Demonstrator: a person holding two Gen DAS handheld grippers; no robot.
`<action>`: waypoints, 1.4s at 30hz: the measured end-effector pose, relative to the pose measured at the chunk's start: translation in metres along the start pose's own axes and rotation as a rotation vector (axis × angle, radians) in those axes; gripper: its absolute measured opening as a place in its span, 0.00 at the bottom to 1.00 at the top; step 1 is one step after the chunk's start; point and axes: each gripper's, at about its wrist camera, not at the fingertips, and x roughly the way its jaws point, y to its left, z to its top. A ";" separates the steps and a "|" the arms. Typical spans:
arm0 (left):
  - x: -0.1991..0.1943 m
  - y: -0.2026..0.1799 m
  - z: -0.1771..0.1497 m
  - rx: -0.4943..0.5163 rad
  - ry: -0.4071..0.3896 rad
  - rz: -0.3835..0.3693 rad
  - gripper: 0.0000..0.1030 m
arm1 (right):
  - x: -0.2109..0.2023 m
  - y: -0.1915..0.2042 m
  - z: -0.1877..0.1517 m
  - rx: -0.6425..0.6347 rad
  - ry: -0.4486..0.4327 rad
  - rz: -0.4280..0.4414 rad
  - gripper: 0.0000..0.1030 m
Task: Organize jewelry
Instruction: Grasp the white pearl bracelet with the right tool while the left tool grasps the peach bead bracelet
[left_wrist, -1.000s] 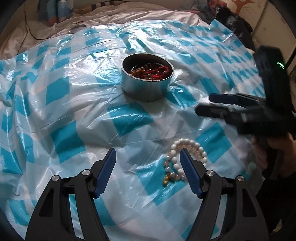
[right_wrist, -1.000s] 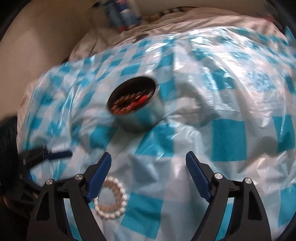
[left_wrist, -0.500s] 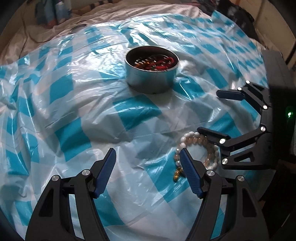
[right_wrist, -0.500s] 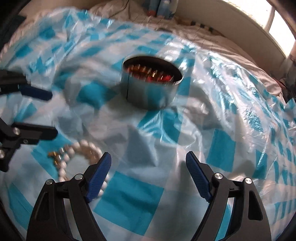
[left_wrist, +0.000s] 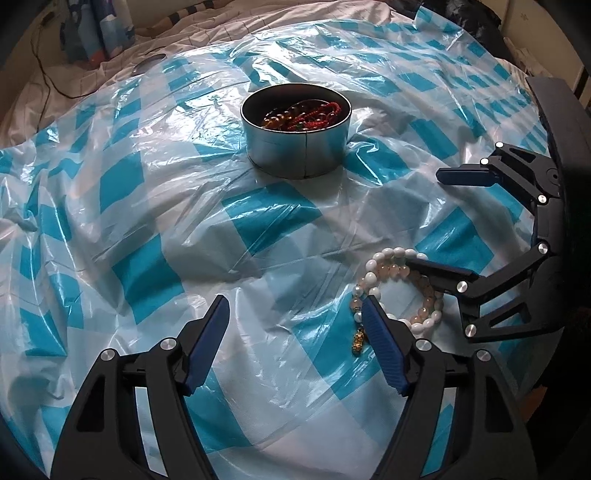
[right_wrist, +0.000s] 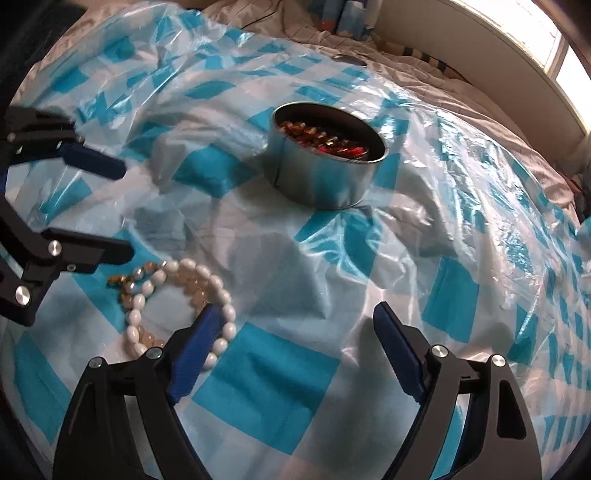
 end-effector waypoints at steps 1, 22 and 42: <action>0.000 0.000 0.000 0.000 0.001 0.001 0.69 | 0.000 0.000 0.000 -0.002 0.004 -0.001 0.79; 0.011 -0.044 -0.004 0.142 -0.034 -0.037 0.70 | -0.017 -0.036 -0.013 0.075 -0.007 0.030 0.61; 0.013 -0.012 -0.008 0.066 0.014 -0.038 0.07 | -0.021 -0.043 -0.016 0.082 -0.031 0.113 0.33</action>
